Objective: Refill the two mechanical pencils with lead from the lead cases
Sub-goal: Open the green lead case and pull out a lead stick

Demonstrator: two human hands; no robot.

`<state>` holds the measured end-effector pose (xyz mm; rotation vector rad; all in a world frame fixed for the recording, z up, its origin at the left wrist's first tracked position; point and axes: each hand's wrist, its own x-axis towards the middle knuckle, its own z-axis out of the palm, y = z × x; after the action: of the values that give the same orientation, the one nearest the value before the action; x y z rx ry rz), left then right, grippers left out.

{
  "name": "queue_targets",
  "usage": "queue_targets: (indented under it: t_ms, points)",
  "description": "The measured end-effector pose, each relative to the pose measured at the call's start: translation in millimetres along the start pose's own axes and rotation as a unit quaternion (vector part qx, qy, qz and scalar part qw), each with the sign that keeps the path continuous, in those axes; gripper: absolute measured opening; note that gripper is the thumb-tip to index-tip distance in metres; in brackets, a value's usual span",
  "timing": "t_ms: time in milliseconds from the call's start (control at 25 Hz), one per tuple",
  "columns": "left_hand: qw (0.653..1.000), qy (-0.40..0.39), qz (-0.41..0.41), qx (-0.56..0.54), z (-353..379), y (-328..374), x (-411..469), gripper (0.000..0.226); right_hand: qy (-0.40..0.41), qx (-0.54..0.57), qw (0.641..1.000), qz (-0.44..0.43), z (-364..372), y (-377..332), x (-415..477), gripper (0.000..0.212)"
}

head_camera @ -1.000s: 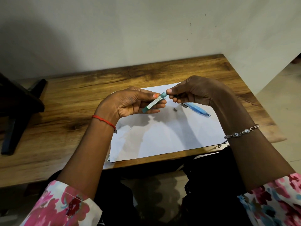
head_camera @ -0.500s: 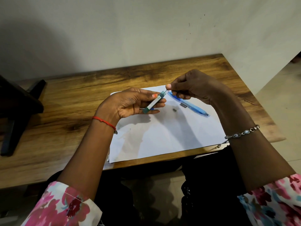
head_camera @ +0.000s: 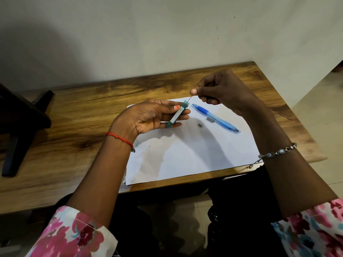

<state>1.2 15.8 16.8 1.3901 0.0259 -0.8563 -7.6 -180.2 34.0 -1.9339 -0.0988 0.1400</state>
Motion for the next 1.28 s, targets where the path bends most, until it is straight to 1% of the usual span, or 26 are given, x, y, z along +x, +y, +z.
queue_targets:
  t_ms: [240,440,520,640,840,960,1000,1040,1120,1200,1280]
  points:
    - [1.0,-0.005,0.008,-0.004,0,-1,1,0.02,0.015,-0.001,1.0,-0.014,-1,2,0,0.017]
    - [1.0,-0.005,0.022,-0.009,-4,0,-1,0.021,0.105,0.031,0.993,-0.036,-9,6,4,0.023]
    - [0.999,-0.003,0.037,-0.018,-7,2,-3,0.022,0.118,0.034,0.992,-0.028,-12,8,5,0.023]
    - [0.998,-0.006,0.054,-0.011,-8,3,-4,0.022,0.1,0.02,0.995,-0.024,-13,10,6,0.03]
    - [0.999,-0.009,0.043,0.018,-4,1,-2,0.02,0.029,-0.006,0.999,-0.027,-3,5,2,0.019]
    - [0.999,0.0,0.04,0.02,-4,1,-1,0.019,0.027,-0.005,0.999,-0.024,-2,6,3,0.025]
    - [0.999,0.002,0.038,0.018,-4,1,-1,0.019,0.031,0.0,0.999,-0.019,-2,7,3,0.024]
    - [0.999,0.004,0.037,0.017,-4,1,-1,0.019,0.035,0.016,0.999,-0.013,-3,9,4,0.021]
    - [0.999,0.006,0.035,0.016,-4,1,-1,0.02,0.033,0.092,0.995,-0.003,-6,12,6,0.018]
    - [0.999,0.012,0.034,0.015,-4,2,-1,0.02,0.017,0.17,0.985,-0.016,-12,14,8,0.022]
    - [0.999,0.016,0.034,0.018,-4,2,-2,0.019,-0.002,0.197,0.98,-0.041,-14,15,9,0.024]
